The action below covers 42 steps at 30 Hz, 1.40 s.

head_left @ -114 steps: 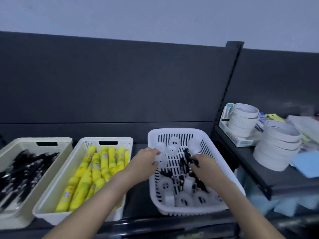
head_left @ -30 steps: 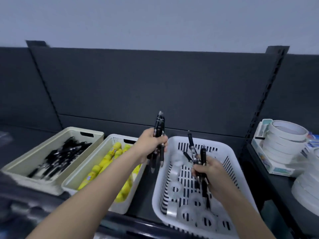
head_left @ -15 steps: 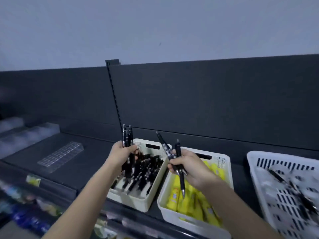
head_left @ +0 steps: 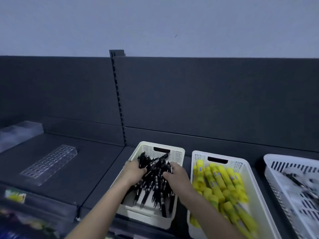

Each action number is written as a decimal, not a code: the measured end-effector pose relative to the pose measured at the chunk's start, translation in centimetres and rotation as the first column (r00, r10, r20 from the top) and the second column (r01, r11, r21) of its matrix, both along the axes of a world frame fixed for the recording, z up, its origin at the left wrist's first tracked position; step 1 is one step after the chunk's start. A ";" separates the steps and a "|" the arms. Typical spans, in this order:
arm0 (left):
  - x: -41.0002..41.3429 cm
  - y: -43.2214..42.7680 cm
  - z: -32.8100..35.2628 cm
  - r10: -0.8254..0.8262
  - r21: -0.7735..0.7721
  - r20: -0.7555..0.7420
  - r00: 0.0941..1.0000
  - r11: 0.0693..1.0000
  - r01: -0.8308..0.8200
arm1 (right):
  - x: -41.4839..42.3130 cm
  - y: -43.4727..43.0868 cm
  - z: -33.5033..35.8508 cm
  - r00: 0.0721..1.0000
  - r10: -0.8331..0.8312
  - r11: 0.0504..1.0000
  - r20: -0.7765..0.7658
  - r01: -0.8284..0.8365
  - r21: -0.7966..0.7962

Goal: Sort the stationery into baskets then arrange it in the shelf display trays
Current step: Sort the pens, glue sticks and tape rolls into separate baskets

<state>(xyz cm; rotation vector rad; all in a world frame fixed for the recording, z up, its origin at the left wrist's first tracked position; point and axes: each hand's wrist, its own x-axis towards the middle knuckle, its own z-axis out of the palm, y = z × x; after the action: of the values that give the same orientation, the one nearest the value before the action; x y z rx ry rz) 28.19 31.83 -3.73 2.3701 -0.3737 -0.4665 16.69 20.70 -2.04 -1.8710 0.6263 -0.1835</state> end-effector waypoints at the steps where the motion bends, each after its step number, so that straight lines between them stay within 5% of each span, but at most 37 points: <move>1: -0.2 0.0 0.4 -0.008 0.044 0.047 0.999 0.999 0.006 | -0.5 -0.6 0.2 1.000 0.014 0.998 0.006 -0.014 -0.068; 9: -4.5 -4.4 2.4 -0.206 -0.011 0.239 0.949 0.977 0.215 | -6.9 -6.4 0.5 0.999 -0.025 0.840 -0.045 -0.004 -0.543; 13: -8.5 -9.1 2.9 -0.339 -0.053 0.289 0.895 0.928 0.368 | -12.0 -11.1 0.5 0.985 -0.145 0.772 -0.094 0.053 -0.633; 26: -26.1 -27.3 2.4 -0.611 0.019 0.269 0.745 0.777 0.630 | -32.1 -27.2 0.1 0.876 -0.378 0.799 -0.300 0.146 -0.584; 35: -29.3 -34.4 -0.3 -0.612 0.249 0.365 0.702 0.790 0.560 | -33.4 -33.5 -2.3 0.893 -0.236 0.826 -0.384 -0.024 -0.564; 42: -29.0 -39.5 -2.0 -0.680 0.384 0.301 0.668 0.728 0.568 | -31.5 -34.2 -4.6 0.866 -0.124 0.888 -0.485 -0.122 -0.444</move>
<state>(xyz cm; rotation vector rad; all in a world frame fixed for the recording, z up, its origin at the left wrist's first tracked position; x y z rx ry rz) -0.83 -7.68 -5.72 2.5378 -1.4655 -0.3015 -14.80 -13.51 -6.66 -2.4120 1.0077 0.1876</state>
